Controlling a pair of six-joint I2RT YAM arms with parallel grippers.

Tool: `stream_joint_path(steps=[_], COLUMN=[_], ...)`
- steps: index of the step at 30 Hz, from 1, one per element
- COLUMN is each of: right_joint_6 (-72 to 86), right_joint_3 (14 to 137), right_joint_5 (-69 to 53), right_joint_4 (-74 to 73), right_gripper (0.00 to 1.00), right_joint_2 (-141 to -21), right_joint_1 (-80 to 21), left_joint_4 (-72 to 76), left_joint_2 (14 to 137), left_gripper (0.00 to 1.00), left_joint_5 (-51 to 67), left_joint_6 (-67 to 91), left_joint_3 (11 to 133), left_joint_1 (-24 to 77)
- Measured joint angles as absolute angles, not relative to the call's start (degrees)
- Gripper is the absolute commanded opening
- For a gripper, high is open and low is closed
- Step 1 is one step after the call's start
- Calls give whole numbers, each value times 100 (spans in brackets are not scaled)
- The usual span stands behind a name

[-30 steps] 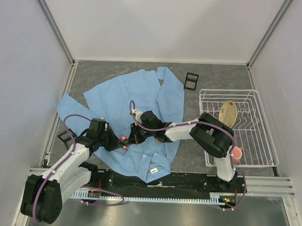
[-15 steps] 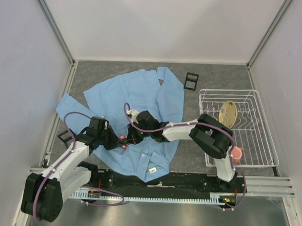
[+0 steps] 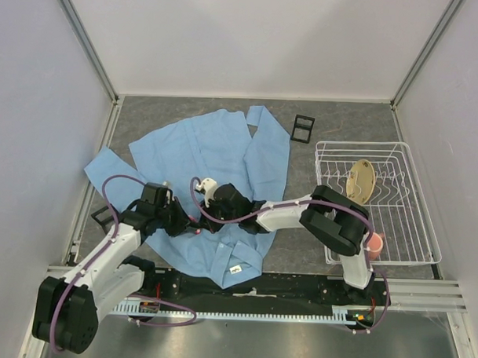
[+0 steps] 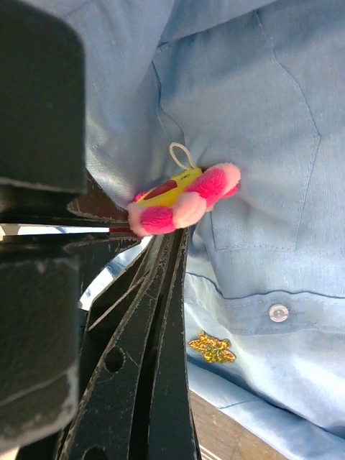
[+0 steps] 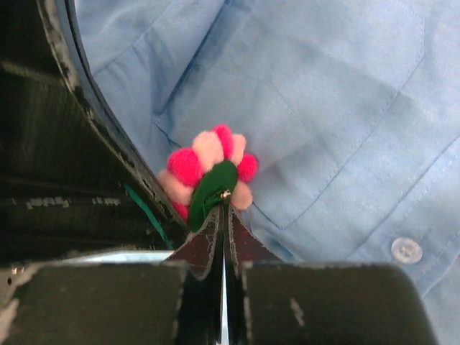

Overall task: Remove the brooch from the garment
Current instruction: Remove the brooch from the clothes.

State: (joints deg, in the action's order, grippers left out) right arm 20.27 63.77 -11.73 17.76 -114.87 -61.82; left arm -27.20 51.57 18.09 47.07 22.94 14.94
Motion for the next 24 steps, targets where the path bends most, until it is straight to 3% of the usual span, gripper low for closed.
stream_joint_path(steps=[9,19,24], right_joint_6=[2410,2891,2945], right_joint_3=[4917,4536,4600], right_joint_5=[-1559,-1927,-1804], right_joint_4=[3435,4115,3920], right_gripper=[0,0,20], right_joint_2=[-10951,-10945,-10945], right_joint_1=[-6099,-6023,-5986], left_joint_4=[-2978,-3039,-3037], left_joint_2=[4506,4851,4799], left_gripper=[2,2,2], left_joint_5=[1780,1597,1594], left_joint_6=[4801,4877,4893], left_joint_3=[2276,2276,2276], left_joint_1=[1601,1599,1599])
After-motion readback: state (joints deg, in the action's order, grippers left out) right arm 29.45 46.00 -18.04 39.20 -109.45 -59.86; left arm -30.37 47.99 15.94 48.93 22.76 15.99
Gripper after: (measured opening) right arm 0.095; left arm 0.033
